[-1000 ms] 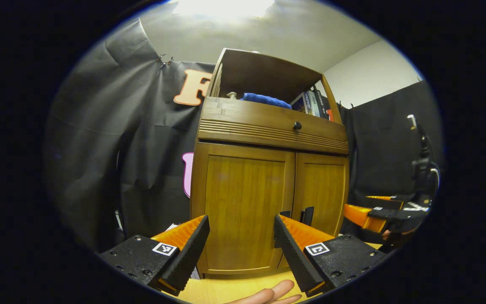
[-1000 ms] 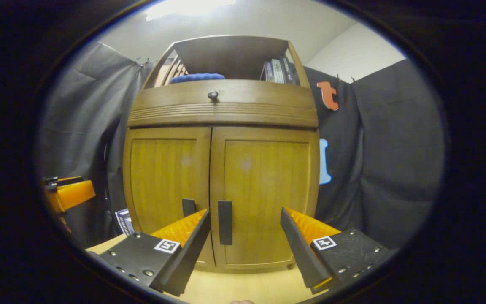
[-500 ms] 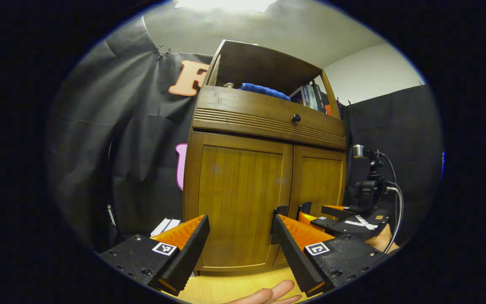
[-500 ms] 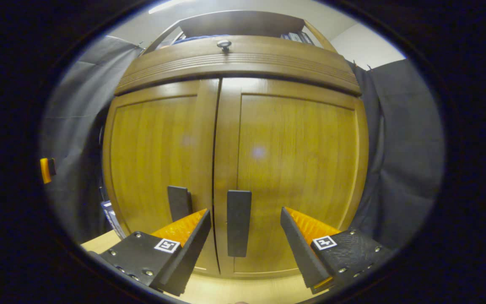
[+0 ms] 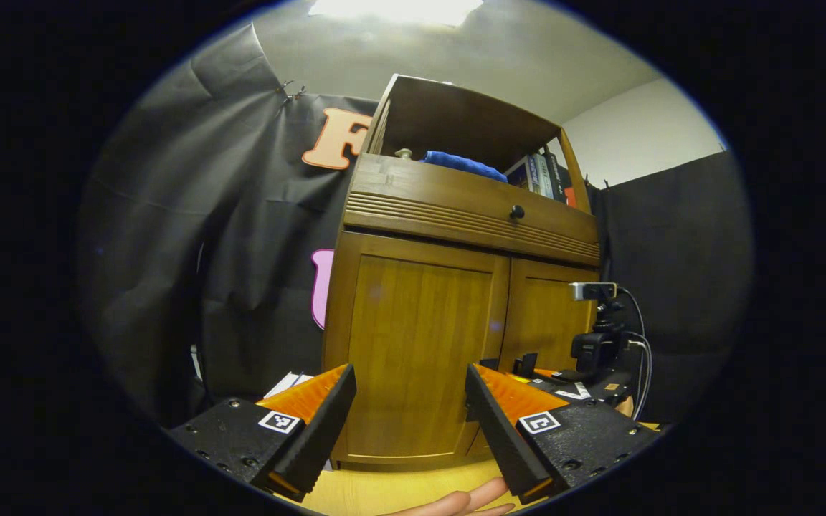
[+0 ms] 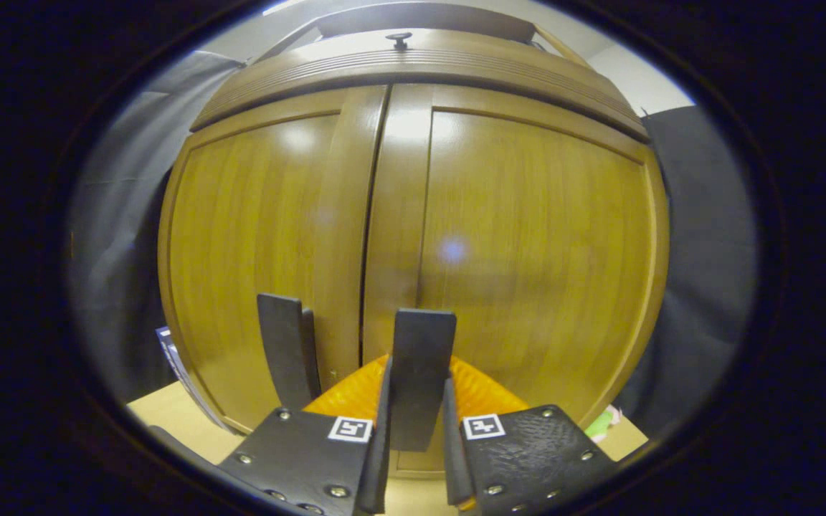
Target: Open the right door of the double-door shoe cabinet with the right hand, and open the left door with the left hand.
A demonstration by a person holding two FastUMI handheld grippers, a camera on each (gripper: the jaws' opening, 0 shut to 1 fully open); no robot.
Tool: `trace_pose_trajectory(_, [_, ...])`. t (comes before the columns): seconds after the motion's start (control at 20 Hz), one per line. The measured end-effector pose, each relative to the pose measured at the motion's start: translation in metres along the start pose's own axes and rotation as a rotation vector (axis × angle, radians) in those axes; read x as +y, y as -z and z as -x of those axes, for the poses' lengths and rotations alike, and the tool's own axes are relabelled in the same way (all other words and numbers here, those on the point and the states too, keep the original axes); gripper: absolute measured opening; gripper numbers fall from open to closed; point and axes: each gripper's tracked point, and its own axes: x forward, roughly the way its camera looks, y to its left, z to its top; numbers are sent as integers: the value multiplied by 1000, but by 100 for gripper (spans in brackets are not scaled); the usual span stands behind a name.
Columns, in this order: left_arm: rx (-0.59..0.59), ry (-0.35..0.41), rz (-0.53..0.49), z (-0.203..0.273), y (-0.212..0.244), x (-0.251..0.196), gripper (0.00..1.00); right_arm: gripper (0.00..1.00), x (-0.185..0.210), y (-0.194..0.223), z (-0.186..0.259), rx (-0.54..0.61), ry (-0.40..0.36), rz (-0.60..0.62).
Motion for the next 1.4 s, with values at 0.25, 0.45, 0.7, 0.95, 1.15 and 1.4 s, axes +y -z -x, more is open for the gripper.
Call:
trace_pose_trajectory(0.25, [-3,18,-53,1,1,-6,95,23,0,-3,20,-6,-75,-54])
trace_pose_trajectory(0.45, [1,14,-55,2,3,-9,95,23,-9,6,50,9,-110,-81])
trace_pose_trajectory(0.7, [14,-5,-64,-1,8,-9,95,23,-18,3,71,20,-158,-85])
trace_pose_trajectory(0.95, [23,34,-89,0,11,-21,91,22,-33,4,97,16,-172,-100])
trace_pose_trajectory(1.15, [18,56,-81,1,10,-32,95,22,-44,10,113,22,-173,-122])
trace_pose_trajectory(1.4, [20,49,-92,0,12,-38,91,23,-54,9,124,36,-147,-122])
